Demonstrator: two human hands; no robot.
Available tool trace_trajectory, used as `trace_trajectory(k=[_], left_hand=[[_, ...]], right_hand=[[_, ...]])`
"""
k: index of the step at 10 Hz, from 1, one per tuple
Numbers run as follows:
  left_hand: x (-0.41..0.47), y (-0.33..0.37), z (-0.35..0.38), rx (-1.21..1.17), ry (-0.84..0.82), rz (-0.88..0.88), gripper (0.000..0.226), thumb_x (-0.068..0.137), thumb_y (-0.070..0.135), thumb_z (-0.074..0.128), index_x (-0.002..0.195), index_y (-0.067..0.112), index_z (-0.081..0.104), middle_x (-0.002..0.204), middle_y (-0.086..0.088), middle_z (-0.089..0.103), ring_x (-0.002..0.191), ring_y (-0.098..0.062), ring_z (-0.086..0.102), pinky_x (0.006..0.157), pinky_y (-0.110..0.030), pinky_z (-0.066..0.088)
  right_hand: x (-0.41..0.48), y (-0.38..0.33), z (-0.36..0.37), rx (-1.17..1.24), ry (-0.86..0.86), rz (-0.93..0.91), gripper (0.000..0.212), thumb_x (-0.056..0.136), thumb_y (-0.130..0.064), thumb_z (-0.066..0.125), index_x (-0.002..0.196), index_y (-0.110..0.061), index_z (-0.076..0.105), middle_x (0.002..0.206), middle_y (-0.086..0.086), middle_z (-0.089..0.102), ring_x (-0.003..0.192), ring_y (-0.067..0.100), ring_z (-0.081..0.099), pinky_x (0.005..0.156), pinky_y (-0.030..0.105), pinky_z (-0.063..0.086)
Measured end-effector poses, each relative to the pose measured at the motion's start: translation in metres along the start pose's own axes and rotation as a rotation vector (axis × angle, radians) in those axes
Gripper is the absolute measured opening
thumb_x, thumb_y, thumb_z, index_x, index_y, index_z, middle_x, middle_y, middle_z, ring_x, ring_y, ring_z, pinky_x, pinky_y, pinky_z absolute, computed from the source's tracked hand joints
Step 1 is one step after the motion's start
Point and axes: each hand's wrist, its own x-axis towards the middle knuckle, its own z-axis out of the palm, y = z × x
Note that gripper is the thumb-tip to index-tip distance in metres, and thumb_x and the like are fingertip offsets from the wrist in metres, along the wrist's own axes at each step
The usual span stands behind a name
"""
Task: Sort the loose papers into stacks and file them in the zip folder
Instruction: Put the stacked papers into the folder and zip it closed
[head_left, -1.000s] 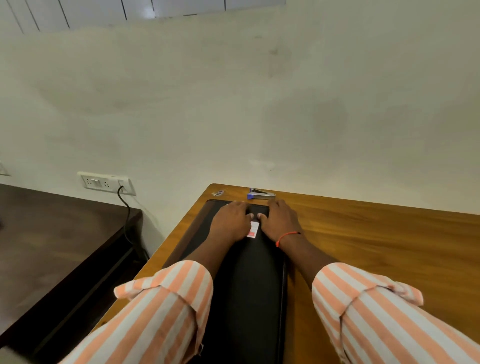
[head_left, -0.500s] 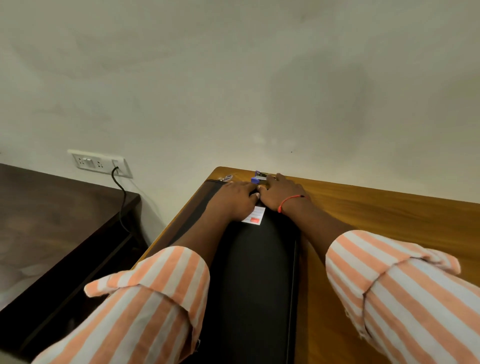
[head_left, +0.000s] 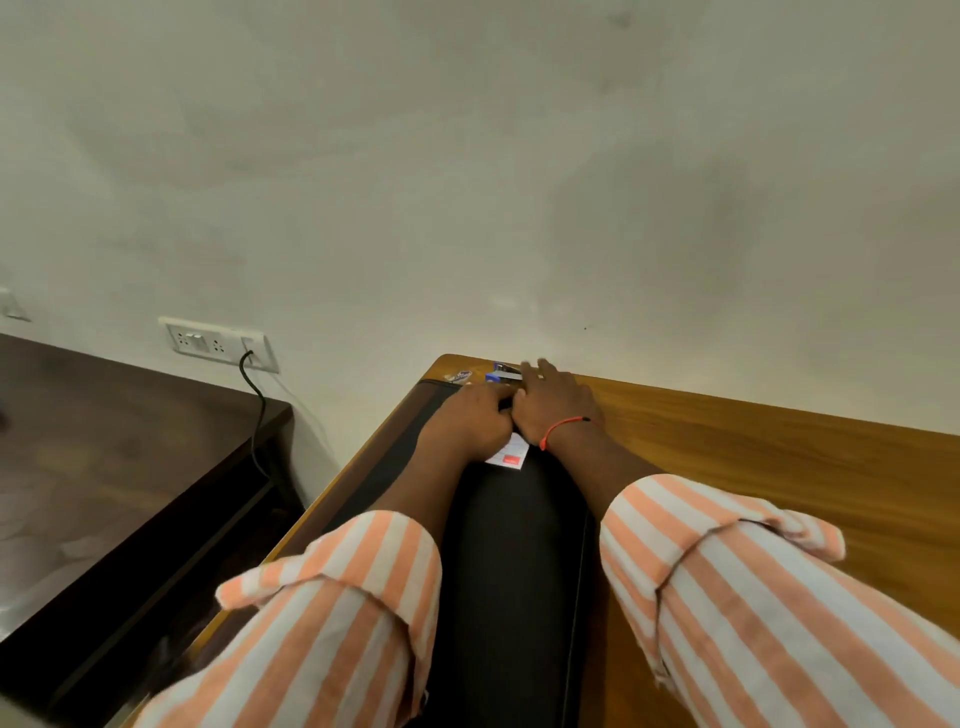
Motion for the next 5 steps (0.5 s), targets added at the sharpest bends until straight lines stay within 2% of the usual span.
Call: trace_trajectory(k=[1, 2, 3, 4, 5], left_hand=[[-0.012, 0.011, -0.003, 0.091, 0.105, -0.013, 0.034, 0.096, 0.026, 0.044, 0.115, 0.023, 0.071, 0.110, -0.003, 0.072, 0.097, -0.022, 0.067, 0.083, -0.040, 0.057], [-0.032, 0.024, -0.004, 0.296, 0.208, -0.017, 0.028, 0.098, 0.038, 0.046, 0.101, 0.026, 0.070, 0.102, 0.001, 0.069, 0.090, -0.019, 0.067, 0.073, -0.035, 0.057], [-0.066, 0.030, -0.008, 0.235, 0.060, -0.038, 0.041, 0.099, 0.050, 0.046, 0.131, 0.031, 0.063, 0.138, 0.003, 0.060, 0.126, -0.019, 0.057, 0.101, -0.041, 0.051], [-0.111, 0.031, -0.015, 0.211, 0.033, -0.091, 0.054, 0.102, 0.052, 0.045, 0.148, 0.024, 0.050, 0.155, -0.001, 0.046, 0.142, -0.021, 0.044, 0.116, -0.042, 0.037], [-0.158, 0.033, -0.023, 0.217, 0.057, -0.133, 0.048, 0.101, 0.051, 0.047, 0.140, 0.024, 0.055, 0.144, -0.002, 0.054, 0.128, -0.022, 0.055, 0.105, -0.041, 0.046]], right_hand=[[-0.023, 0.005, -0.002, -0.019, 0.041, -0.023, 0.054, 0.102, -0.043, 0.031, 0.153, -0.025, 0.036, 0.160, 0.005, 0.032, 0.141, 0.030, 0.037, 0.112, 0.047, 0.032], [-0.059, 0.010, -0.003, -0.036, 0.030, -0.077, 0.052, 0.103, -0.045, 0.029, 0.150, -0.026, 0.040, 0.158, 0.005, 0.037, 0.144, 0.029, 0.034, 0.116, 0.048, 0.028], [-0.103, 0.017, -0.012, -0.062, -0.014, -0.097, 0.054, 0.106, -0.045, 0.028, 0.156, -0.026, 0.031, 0.163, 0.004, 0.027, 0.152, 0.026, 0.020, 0.123, 0.047, 0.019], [-0.153, 0.026, -0.021, -0.050, -0.025, -0.070, 0.054, 0.107, -0.044, 0.031, 0.157, -0.025, 0.028, 0.164, 0.004, 0.026, 0.152, 0.024, 0.021, 0.123, 0.045, 0.019], [-0.205, 0.043, -0.028, -0.011, 0.049, -0.041, 0.050, 0.106, -0.043, 0.033, 0.151, -0.021, 0.038, 0.154, 0.007, 0.042, 0.143, 0.025, 0.037, 0.121, 0.043, 0.027]])
